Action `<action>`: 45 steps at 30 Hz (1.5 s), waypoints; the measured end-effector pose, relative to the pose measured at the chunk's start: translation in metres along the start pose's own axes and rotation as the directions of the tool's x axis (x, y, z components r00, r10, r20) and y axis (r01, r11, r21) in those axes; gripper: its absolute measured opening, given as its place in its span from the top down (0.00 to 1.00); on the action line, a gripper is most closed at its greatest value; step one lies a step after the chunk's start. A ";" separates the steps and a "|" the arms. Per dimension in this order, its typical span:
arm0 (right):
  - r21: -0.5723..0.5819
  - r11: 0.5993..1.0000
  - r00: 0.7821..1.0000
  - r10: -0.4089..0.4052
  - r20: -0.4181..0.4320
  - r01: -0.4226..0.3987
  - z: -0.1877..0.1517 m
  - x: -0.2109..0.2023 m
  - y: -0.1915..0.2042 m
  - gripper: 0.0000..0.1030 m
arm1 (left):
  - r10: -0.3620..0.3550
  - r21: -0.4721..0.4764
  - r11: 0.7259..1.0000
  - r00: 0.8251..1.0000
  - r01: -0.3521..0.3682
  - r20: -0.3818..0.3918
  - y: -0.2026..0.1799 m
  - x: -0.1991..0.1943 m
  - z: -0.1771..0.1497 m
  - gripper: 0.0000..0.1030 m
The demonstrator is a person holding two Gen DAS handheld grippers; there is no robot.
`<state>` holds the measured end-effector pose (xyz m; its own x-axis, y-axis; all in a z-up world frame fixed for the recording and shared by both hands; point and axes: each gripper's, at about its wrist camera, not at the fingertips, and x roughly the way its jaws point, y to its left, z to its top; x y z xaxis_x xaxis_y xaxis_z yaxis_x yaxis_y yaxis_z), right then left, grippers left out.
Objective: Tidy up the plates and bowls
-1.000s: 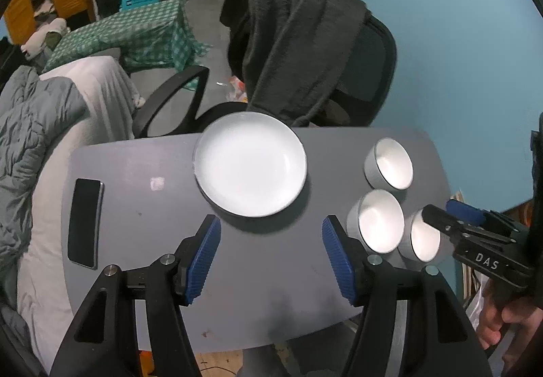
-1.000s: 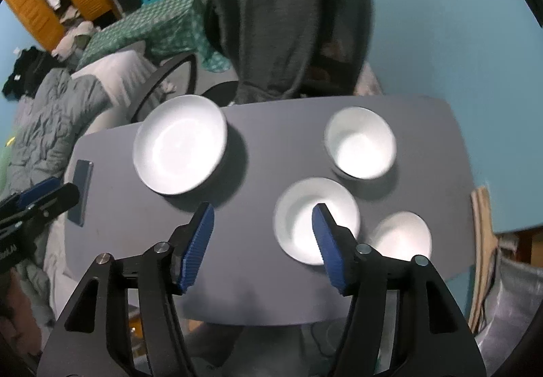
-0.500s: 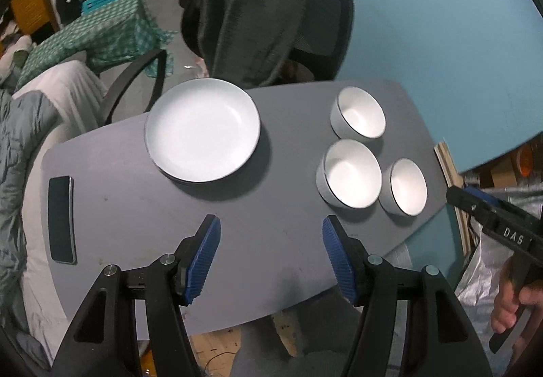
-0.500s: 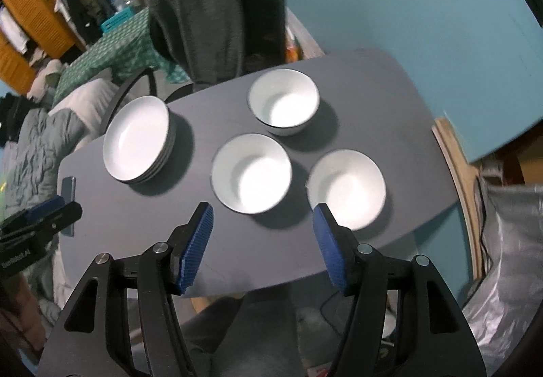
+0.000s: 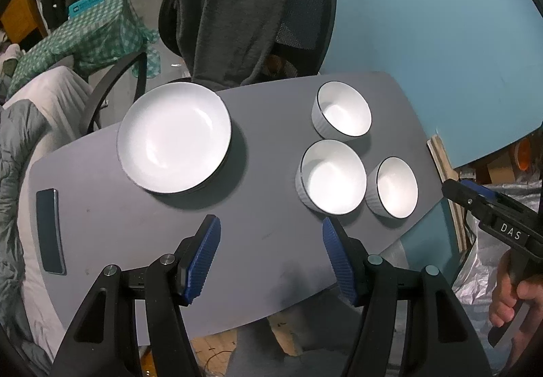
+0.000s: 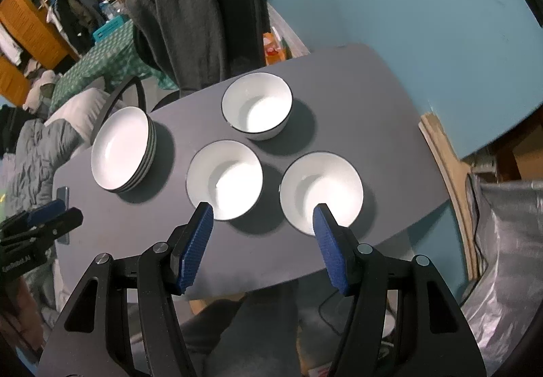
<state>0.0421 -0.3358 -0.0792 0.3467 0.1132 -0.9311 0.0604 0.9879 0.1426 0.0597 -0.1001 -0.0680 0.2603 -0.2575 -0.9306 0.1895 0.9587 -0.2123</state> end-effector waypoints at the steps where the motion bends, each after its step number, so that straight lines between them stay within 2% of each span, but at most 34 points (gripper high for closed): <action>1: -0.007 1.000 1.000 0.003 -0.002 -0.003 0.004 0.002 0.000 0.41 | 0.004 -0.001 1.000 1.000 -0.004 -0.002 -0.003 0.003 0.003 0.38; 6: -0.068 0.997 0.999 0.036 -0.027 -0.038 0.021 0.020 -0.005 0.41 | 0.010 -0.017 1.000 1.000 -0.011 -0.029 -0.013 0.023 0.012 0.38; 10: -0.116 0.990 0.994 0.072 -0.082 -0.082 0.033 0.045 -0.007 0.41 | 0.023 -0.046 0.999 0.997 -0.027 -0.072 -0.022 0.049 0.018 0.38; 14: -0.152 0.980 0.985 0.106 -0.136 -0.126 0.046 0.074 -0.009 0.41 | 0.032 -0.069 0.997 0.995 -0.039 -0.098 -0.028 0.072 0.023 0.38; 19: -0.194 0.963 0.963 0.141 -0.229 -0.186 0.056 0.113 -0.008 0.41 | 0.035 -0.107 0.993 0.991 -0.049 -0.126 -0.031 0.099 0.027 0.38; 24: -0.230 0.949 0.942 0.138 -0.306 -0.214 0.062 0.143 -0.006 0.41 | 0.050 -0.130 0.989 0.986 -0.071 -0.159 -0.032 0.125 0.028 0.38; 32: -0.306 0.924 0.924 0.108 -0.367 -0.229 0.063 0.171 0.003 0.42 | 0.066 -0.150 0.984 0.977 -0.097 -0.203 -0.033 0.154 0.026 0.38; 38: -0.322 0.915 0.912 0.101 -0.399 -0.242 0.062 0.183 0.005 0.46 | 0.069 -0.175 0.978 0.970 -0.112 -0.234 -0.031 0.170 0.020 0.38; 45: -0.339 0.907 0.901 0.088 -0.424 -0.248 0.059 0.192 0.004 0.59 | 0.071 -0.196 0.973 0.967 -0.121 -0.245 -0.030 0.178 0.017 0.38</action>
<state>0.1637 -0.3167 -0.2380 -0.0794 0.2338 -0.9690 -0.3491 0.9040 0.2467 0.1168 -0.1769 -0.2217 0.0330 -0.1513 -0.9879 -0.0327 0.9878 -0.1524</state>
